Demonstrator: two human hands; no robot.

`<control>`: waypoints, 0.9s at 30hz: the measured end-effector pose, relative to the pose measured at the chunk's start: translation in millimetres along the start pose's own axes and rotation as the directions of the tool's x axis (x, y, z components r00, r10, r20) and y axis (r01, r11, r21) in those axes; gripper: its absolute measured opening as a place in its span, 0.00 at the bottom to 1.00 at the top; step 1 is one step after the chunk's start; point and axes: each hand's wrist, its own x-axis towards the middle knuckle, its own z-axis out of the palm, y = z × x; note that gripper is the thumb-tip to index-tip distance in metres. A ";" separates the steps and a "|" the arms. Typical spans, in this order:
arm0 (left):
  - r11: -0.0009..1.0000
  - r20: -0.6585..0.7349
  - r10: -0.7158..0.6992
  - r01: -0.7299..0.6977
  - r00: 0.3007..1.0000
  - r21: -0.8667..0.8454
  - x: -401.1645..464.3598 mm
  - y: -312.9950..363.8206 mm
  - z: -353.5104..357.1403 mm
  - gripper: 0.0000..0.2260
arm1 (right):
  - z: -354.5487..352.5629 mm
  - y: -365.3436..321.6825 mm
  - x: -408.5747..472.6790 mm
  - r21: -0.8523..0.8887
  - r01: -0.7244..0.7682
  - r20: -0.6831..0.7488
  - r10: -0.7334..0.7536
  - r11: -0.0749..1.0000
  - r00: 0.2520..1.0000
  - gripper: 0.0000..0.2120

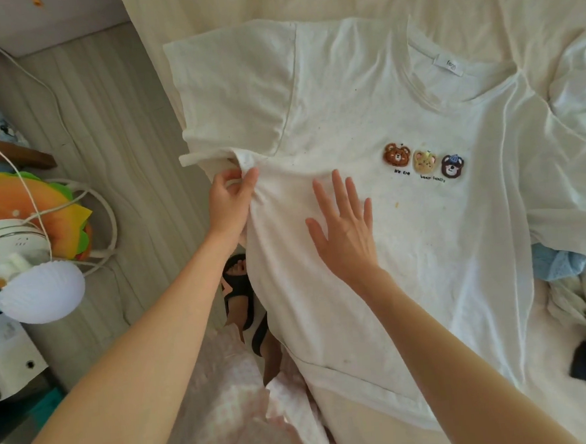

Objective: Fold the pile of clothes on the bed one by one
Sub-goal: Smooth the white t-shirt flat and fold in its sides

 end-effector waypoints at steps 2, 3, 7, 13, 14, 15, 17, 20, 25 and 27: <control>0.992 0.180 -0.115 0.104 0.977 0.071 -14.5 -17.6 -9.3 0.14 | 9.6 6.8 -22.4 -0.017 -0.048 0.049 0.048 0.999 0.998 0.28; 0.986 0.243 -0.144 0.117 0.959 0.123 -22.2 -29.3 -13.3 0.13 | 14.8 10.3 -33.6 -0.030 -0.061 0.064 0.063 0.998 0.996 0.28; 0.965 0.253 -0.074 0.005 0.965 0.264 -50.8 -56.2 -23.5 0.05 | 30.7 17.7 -70.7 -0.002 -0.091 0.055 0.091 0.996 0.994 0.28; 0.975 0.161 0.021 -0.056 0.987 0.215 -85.6 -78.6 -36.7 0.06 | 44.7 36.3 -110.7 0.002 -0.071 0.053 0.071 0.997 0.996 0.28; 0.976 0.208 -0.035 -0.011 0.978 0.215 -91.5 -84.1 -36.9 0.02 | 48.5 40.3 -115.5 -0.010 -0.048 0.042 0.049 0.999 0.998 0.28; 0.969 0.255 -0.089 0.025 0.963 0.244 -96.8 -94.2 -36.6 0.01 | 52.7 44.7 -121.6 -0.021 -0.031 0.029 0.032 0.999 0.999 0.28; 0.949 0.290 -0.182 0.091 0.940 0.301 -107.5 -117.4 -35.4 0.02 | 63.2 52.7 -137.6 -0.038 -0.014 0.007 0.014 0.999 1.000 0.27; 0.936 0.267 -0.226 0.133 0.937 0.325 -124.1 -149.1 -34.5 0.06 | 82.5 62.2 -174.1 -0.086 0.043 -0.017 -0.045 0.995 0.999 0.24; 0.964 0.043 -0.087 0.073 0.995 0.257 -145.6 -176.4 -52.4 0.11 | 112.9 79.0 -232.2 -0.186 0.171 0.042 -0.166 0.968 0.985 0.18; 0.970 -0.040 -0.035 0.043 0.999 0.238 -152.4 -176.6 -64.6 0.11 | 120.3 80.8 -239.4 -0.165 0.131 0.046 -0.125 0.978 0.991 0.19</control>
